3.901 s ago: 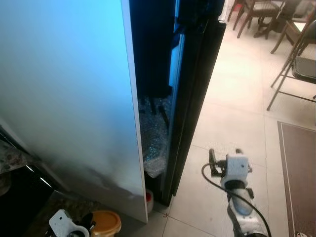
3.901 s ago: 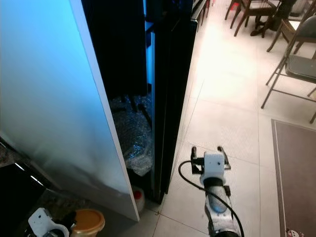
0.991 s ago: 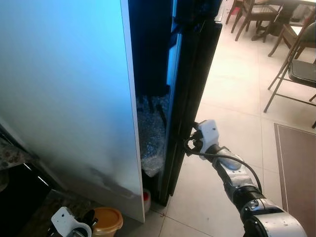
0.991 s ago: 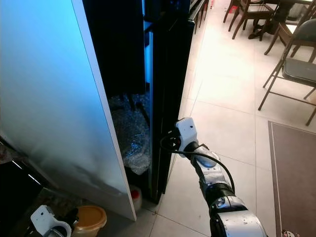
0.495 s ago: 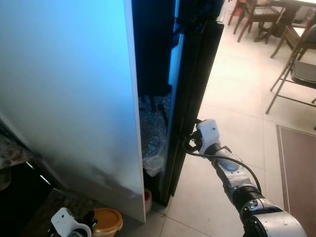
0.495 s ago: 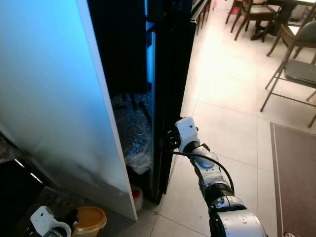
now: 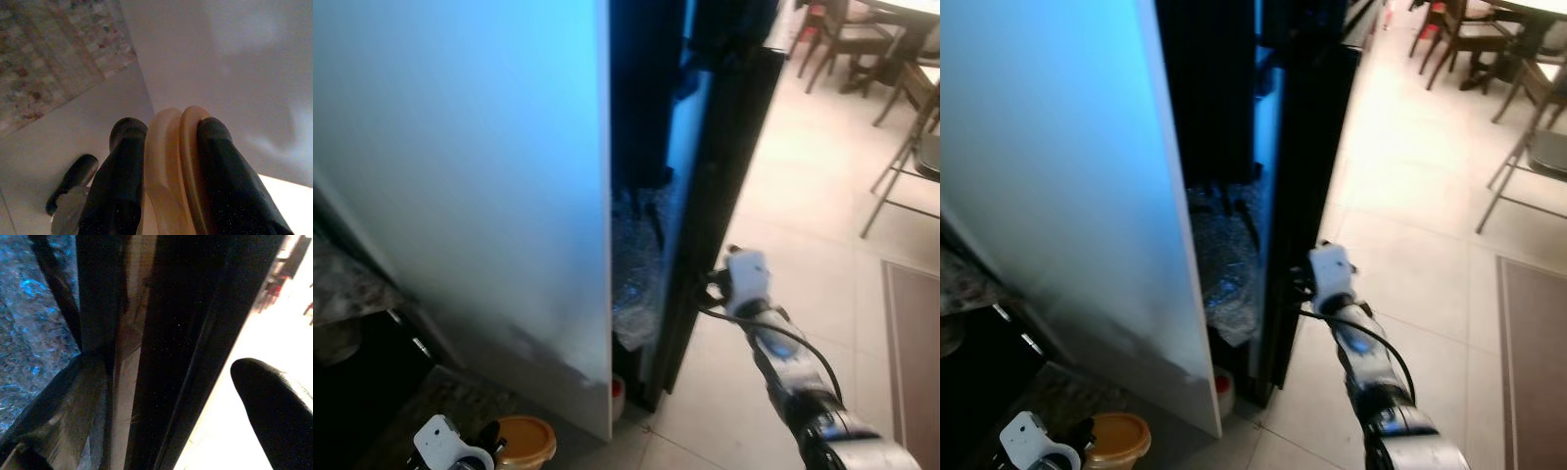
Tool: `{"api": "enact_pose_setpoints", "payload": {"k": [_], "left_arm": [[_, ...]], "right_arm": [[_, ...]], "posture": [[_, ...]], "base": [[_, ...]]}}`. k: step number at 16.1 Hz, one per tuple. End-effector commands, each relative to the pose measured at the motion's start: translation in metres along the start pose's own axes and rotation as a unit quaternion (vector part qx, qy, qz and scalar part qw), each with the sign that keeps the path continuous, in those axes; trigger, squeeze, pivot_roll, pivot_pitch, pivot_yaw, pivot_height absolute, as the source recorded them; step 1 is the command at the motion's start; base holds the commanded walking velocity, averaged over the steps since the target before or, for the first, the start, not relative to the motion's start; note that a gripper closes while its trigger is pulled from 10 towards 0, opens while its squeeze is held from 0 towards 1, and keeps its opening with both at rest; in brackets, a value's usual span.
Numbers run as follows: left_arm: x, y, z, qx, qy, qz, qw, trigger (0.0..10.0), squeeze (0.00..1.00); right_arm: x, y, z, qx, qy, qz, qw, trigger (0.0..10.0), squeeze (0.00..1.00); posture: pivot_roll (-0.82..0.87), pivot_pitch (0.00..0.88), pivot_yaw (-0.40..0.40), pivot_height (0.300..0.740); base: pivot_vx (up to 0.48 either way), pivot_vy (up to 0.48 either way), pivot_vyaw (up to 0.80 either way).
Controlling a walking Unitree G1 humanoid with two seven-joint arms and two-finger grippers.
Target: Restocking fridge
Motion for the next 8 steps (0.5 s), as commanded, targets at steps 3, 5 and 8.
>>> {"api": "enact_pose_setpoints", "payload": {"k": [3,5,8], "left_arm": [[-0.004,0.002,-0.005,0.006,-0.007,-0.006,1.0,10.0,0.0],[-0.005,0.002,-0.005,0.006,-0.009,-0.007,1.0,10.0,0.0],[-0.005,0.002,-0.006,0.007,-0.012,-0.008,1.0,10.0,0.0]], "right_arm": [[-0.035,0.031,0.052,-0.109,-0.019,-0.052,0.992,10.0,0.0],[-0.047,0.047,0.069,-0.142,-0.01,-0.071,0.987,10.0,0.0],[-0.069,0.078,0.099,-0.215,0.011,-0.11,0.97,10.0,0.0]], "posture": [[-0.03,0.006,-0.005,0.74],[-0.04,0.008,-0.003,0.74],[-0.03,0.005,-0.005,0.74]], "base": [[0.0,0.0,0.0],[0.0,0.0,0.0],[0.0,0.0,0.0]]}}
Point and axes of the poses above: a point about 5 cm out from each wrist's last joint towards the gripper, its own y axis pointing back from the gripper into the wrist, its own x axis along the axis of the wrist's last joint, z = x × y, the point moved 5 cm from there along -y, pointing out of the wrist towards the gripper, and after that the axes turned 8 degrees about y, right-handed, at the moved point
